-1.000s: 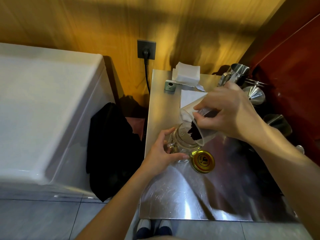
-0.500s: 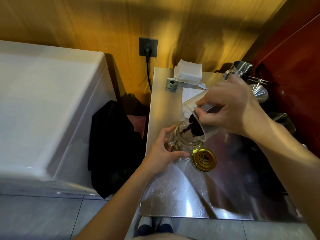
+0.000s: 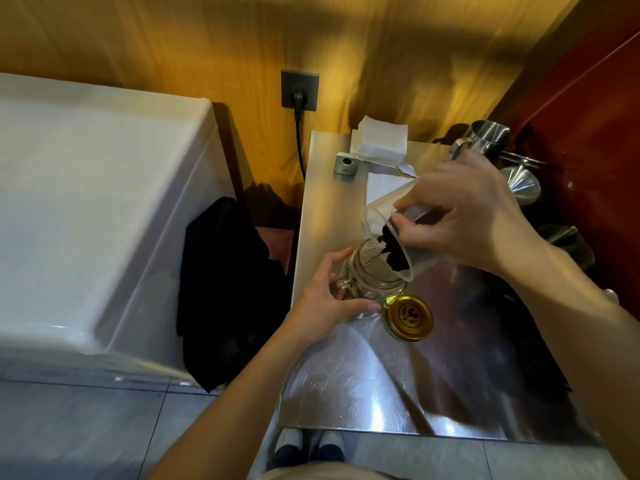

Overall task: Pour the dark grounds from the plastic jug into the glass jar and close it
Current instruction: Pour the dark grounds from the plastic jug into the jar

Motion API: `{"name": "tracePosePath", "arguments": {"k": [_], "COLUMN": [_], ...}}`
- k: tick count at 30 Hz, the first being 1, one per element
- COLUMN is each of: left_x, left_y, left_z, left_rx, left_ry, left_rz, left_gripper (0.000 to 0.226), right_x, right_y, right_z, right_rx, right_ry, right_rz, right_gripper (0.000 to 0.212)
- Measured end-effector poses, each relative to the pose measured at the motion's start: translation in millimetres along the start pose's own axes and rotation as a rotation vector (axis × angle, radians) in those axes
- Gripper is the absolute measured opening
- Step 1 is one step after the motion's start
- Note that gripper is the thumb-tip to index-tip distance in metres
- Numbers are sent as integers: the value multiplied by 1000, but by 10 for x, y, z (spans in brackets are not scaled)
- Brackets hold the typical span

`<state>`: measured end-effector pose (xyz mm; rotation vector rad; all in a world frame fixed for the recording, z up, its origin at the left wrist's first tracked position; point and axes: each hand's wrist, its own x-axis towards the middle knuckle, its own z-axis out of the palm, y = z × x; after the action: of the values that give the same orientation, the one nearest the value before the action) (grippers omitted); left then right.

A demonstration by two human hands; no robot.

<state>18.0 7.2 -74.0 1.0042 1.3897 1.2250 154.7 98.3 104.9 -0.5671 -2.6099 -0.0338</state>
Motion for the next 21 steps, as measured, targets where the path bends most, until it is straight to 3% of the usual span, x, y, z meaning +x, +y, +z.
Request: {"name": "tracePosePath", "arguments": {"k": [21], "left_x": [-2], "left_y": [-9], "left_z": [-12], "left_rx": [-11], "left_ry": [-15], "left_rz": [24], "left_gripper": [79], "right_x": [-27], "right_y": [14], "right_z": [34], "right_rx": [-37], "right_ry": [22], "right_rz": [-60], "right_gripper": [34]}}
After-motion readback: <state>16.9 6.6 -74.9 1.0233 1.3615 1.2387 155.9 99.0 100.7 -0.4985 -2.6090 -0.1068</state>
